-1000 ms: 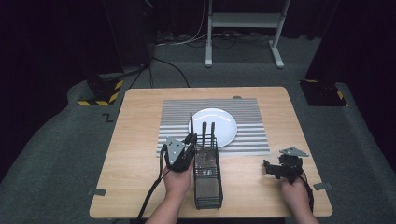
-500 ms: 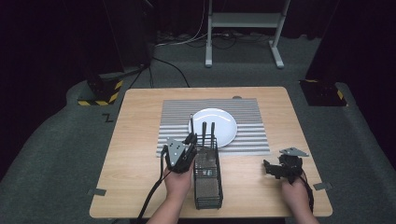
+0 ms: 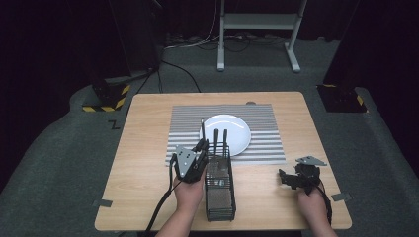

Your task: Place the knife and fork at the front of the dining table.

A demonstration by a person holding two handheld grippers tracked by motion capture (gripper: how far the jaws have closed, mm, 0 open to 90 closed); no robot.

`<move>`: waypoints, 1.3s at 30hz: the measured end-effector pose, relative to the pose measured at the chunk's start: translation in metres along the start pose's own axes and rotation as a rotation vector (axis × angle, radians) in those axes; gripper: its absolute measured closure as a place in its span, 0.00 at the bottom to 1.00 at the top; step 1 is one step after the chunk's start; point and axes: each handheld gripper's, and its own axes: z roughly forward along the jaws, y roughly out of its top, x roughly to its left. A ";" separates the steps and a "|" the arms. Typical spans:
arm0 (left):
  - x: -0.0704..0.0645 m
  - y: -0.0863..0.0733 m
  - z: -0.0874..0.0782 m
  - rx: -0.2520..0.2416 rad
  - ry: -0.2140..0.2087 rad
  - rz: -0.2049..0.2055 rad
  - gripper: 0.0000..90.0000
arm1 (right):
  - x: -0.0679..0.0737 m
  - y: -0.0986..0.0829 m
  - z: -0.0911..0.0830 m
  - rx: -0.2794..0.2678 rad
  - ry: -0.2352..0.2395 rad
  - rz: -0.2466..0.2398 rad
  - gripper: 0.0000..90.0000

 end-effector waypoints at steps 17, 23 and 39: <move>-0.009 0.035 -0.017 -0.129 -0.057 0.014 0.91 | 0.000 0.000 0.000 0.000 0.000 0.000 0.11; -0.013 0.048 -0.024 -0.170 -0.077 0.032 0.91 | 0.000 0.000 0.000 0.000 0.000 0.000 0.11; 0.010 0.061 -0.040 -0.217 -0.040 -0.007 0.91 | 0.000 0.000 0.000 0.000 0.000 0.000 0.11</move>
